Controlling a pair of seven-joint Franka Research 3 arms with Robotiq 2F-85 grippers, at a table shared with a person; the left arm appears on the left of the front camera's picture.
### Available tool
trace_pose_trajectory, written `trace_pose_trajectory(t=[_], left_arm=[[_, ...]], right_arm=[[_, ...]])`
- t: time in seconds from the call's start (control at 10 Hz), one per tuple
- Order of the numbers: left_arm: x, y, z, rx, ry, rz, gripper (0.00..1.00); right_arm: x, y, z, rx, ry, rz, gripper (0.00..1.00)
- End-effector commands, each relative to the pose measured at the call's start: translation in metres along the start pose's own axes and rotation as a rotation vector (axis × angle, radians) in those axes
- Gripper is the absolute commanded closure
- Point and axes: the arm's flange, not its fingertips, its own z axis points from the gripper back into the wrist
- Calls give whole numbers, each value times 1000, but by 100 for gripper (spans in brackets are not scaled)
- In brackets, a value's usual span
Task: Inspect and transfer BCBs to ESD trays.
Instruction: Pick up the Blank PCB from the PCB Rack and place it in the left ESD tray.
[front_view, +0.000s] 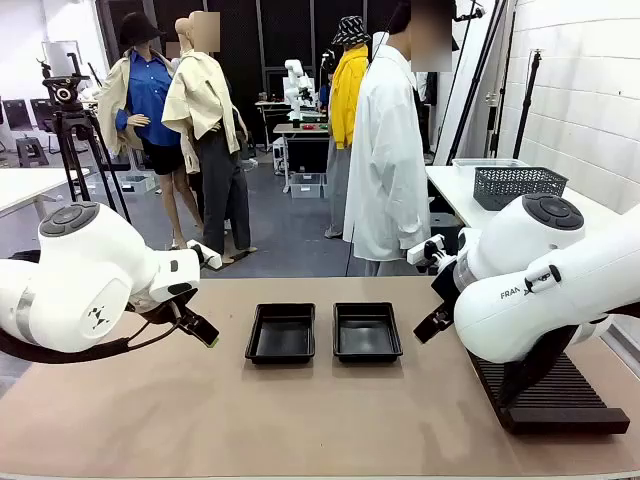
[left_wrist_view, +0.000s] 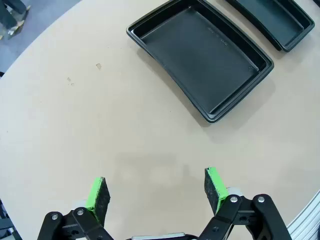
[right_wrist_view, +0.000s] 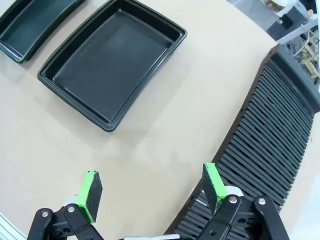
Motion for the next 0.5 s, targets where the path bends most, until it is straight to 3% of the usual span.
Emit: trace_pose_trajectory(t=[0.0,0.4], left_arm=[[0,0,0,0,0,0,0],[0,0,0,0,0,0,0]], right_arm=[[0,0,0,0,0,0,0],[0,0,0,0,0,0,0]])
